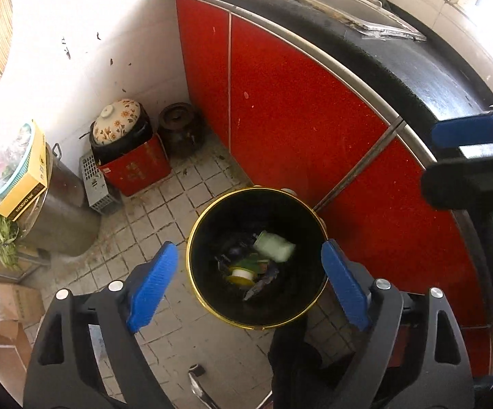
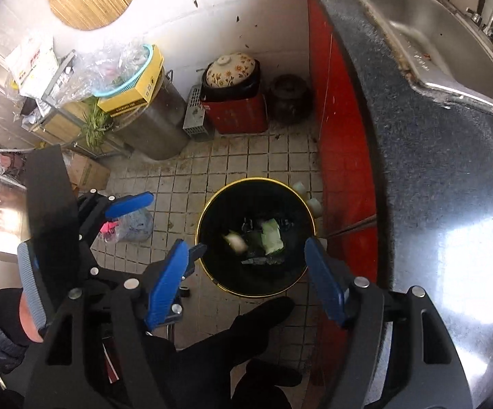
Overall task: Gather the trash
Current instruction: 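Open both grippers to drop the spool and tray into the bin, then return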
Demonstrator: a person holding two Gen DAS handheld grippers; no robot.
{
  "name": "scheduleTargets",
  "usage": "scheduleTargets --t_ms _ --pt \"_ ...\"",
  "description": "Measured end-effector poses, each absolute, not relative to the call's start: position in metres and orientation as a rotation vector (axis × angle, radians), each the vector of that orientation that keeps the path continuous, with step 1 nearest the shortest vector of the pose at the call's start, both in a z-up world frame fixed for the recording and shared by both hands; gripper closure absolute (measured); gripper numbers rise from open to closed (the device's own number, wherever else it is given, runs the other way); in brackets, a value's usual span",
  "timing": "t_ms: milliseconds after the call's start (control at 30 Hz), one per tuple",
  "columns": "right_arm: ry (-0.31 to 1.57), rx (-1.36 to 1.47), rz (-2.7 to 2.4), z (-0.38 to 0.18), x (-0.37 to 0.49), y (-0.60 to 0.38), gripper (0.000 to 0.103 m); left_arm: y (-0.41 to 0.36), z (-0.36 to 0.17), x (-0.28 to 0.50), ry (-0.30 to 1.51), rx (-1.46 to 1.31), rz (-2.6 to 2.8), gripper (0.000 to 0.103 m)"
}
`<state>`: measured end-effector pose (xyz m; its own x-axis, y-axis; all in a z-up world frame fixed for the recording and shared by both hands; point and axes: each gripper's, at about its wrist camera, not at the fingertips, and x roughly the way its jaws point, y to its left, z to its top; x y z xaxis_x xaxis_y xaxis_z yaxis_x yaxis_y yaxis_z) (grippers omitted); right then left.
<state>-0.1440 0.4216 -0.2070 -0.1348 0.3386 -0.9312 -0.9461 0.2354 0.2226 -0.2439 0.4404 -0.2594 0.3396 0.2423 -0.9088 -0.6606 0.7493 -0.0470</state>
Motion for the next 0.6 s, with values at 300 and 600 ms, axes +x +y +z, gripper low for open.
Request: scheduleTargets --t_ms 300,600 --pt "1.09 -0.536 1.112 -0.132 -0.097 0.318 0.018 0.398 -0.199 -0.205 1.032 -0.277 0.487 0.008" --pt "0.998 -0.255 0.651 -0.067 -0.034 0.099 0.017 0.257 -0.134 -0.081 0.929 0.011 0.045 0.007"
